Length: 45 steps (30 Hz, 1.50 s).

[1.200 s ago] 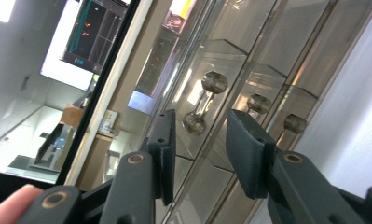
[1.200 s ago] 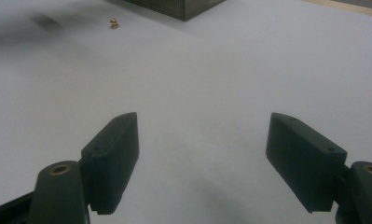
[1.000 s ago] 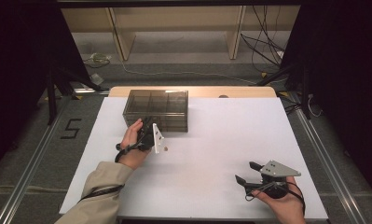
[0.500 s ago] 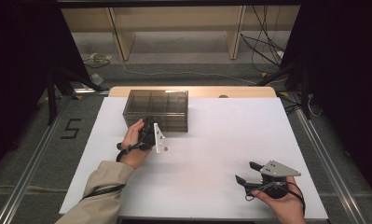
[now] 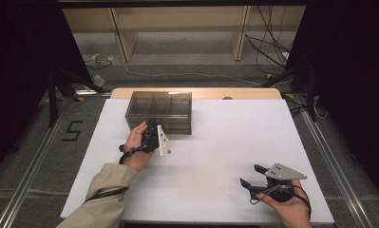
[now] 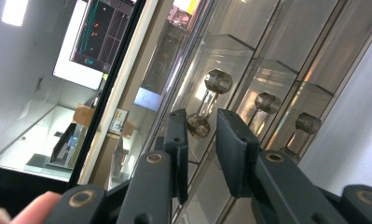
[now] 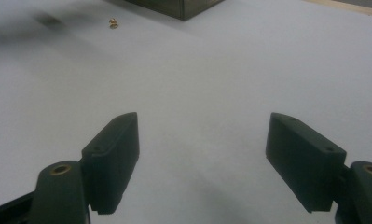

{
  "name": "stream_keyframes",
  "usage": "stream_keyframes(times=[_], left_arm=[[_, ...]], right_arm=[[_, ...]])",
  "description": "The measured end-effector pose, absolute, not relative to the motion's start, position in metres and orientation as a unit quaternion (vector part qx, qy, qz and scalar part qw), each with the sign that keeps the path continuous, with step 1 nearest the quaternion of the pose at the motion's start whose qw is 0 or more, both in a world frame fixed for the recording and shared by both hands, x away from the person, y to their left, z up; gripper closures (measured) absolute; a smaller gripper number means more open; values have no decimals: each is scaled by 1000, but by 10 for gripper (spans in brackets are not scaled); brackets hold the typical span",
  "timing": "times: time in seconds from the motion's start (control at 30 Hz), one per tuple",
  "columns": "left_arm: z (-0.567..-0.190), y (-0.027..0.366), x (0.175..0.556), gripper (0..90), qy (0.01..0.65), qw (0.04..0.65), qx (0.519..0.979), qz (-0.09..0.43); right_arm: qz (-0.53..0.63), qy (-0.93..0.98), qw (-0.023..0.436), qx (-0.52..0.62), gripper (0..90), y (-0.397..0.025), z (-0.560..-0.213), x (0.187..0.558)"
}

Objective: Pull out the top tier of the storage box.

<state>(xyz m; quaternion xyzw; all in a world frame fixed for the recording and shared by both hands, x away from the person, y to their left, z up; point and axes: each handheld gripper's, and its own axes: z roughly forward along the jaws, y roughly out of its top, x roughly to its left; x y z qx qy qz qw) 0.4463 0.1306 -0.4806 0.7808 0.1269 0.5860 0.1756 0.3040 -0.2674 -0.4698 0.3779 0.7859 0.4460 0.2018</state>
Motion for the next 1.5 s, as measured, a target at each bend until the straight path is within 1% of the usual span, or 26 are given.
stream_keyframes(times=[0.33, 1.5], left_arm=[[-481, 130, 447, 775, 122, 172, 778, 592], [-482, 128, 446, 793, 111, 152, 775, 603]], right_arm=[[446, 786, 202, 378, 267, -267, -470, 304], [446, 786, 200, 378, 269, -267, -470, 304]])
